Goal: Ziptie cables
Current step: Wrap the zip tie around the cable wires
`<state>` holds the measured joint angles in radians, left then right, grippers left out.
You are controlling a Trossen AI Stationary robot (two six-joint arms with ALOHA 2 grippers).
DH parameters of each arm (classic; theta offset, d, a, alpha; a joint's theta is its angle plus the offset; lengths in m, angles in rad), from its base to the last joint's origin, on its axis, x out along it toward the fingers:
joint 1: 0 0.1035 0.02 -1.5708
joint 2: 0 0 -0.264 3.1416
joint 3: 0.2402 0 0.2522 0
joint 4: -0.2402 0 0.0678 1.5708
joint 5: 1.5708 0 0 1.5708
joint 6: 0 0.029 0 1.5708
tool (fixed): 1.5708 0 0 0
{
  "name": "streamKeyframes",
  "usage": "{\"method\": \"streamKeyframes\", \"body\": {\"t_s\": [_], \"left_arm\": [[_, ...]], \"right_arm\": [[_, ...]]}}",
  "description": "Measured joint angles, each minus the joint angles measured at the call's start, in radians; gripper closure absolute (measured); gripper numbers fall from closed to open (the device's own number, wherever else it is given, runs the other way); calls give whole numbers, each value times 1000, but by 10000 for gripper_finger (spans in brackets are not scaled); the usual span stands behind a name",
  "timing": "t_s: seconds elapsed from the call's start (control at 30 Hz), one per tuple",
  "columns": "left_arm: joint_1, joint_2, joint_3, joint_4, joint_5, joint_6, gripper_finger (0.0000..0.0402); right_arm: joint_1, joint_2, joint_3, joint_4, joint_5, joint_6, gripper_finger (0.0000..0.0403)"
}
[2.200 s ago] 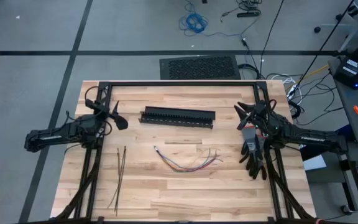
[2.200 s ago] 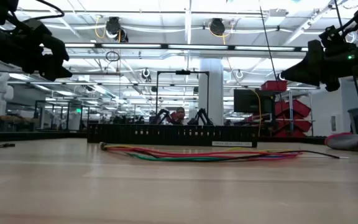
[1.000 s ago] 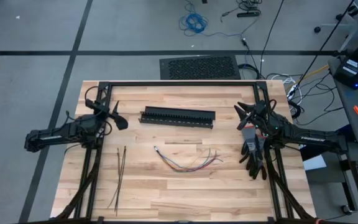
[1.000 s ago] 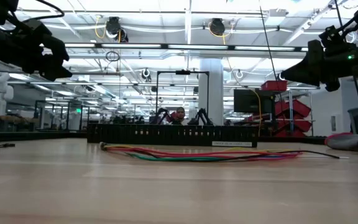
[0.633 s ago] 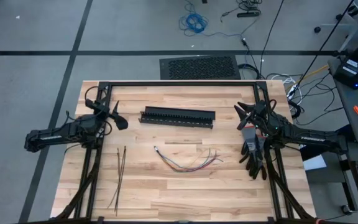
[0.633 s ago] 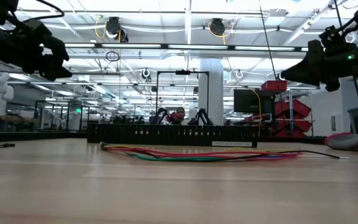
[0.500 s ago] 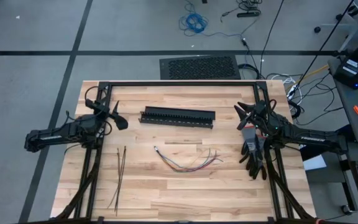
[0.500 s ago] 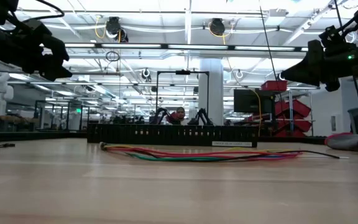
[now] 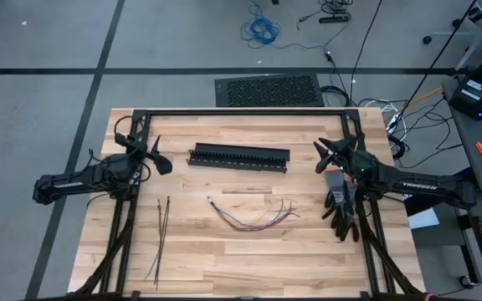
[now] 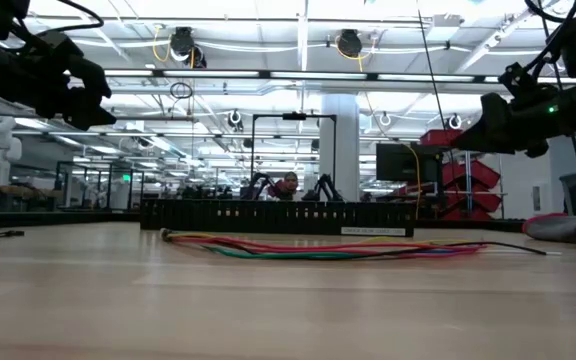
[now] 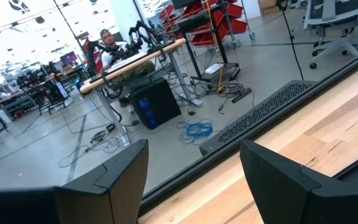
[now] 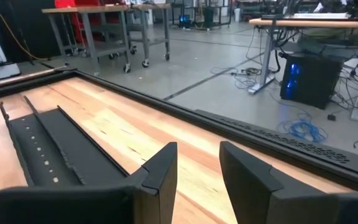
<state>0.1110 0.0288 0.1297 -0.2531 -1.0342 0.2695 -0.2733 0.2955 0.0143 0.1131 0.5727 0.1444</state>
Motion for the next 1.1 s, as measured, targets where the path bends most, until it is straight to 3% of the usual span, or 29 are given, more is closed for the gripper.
{"method": "streamKeyframes", "body": {"t_s": [0.97,1.1], "left_arm": [[0,0,0,0,0,0,150],[0,0,0,0,0,0,150]], "right_arm": [[0,0,0,2,-1,-2,289],[0,0,0,76,-1,-1,289]]}}
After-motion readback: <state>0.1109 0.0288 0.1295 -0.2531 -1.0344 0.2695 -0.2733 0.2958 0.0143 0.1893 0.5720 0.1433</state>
